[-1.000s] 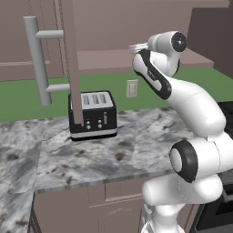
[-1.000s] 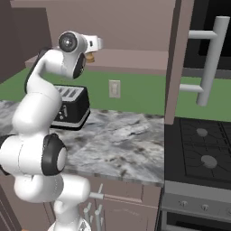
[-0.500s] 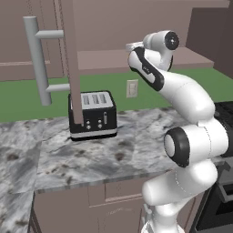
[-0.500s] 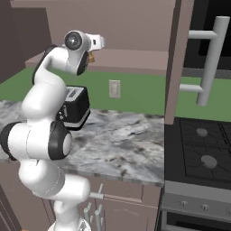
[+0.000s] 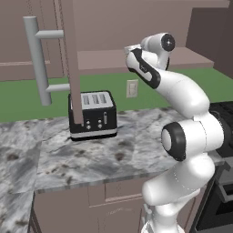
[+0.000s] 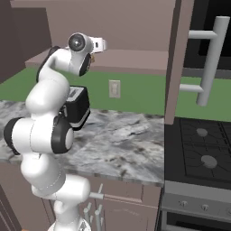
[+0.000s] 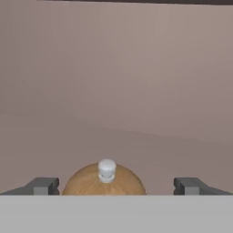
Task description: Retrieve the shaker from the cabinet and place it next the steak on a plate on the dining table.
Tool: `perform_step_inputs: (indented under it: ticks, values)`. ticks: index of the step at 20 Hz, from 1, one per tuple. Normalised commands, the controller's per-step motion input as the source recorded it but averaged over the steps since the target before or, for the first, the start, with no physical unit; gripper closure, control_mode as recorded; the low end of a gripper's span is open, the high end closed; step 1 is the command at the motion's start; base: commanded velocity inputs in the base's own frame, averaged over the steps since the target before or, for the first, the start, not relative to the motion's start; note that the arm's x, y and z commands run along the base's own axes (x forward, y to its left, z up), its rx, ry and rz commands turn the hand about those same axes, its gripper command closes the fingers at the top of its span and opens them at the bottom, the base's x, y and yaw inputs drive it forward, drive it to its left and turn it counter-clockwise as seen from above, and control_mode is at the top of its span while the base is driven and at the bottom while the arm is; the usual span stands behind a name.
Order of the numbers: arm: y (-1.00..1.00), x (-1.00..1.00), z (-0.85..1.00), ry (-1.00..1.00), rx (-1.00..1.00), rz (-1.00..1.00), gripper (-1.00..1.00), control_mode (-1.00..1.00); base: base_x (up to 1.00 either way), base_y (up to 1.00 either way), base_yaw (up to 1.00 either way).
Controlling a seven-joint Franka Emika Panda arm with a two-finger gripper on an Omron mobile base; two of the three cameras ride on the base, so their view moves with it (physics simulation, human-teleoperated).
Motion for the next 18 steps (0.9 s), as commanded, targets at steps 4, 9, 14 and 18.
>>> perform_step_inputs:
  ticks: [4,9,14,18]
  values:
    - [0.00,-0.04,-0.43,0.04,0.00,0.00,-1.00,-1.00,0.00,0.00,0.00]
    - [0.00,0.00,-0.10,0.00,0.00,0.00,-1.00,-1.00,0.00,0.00,0.00]
    - [0.00,0.01,0.00,-0.02,0.00,0.00,-1.00,-1.00,0.00,0.00,0.00]
    - [0.00,0.05,0.00,0.00,0.00,0.00,-1.00,-1.00,0.00,0.00,0.00]
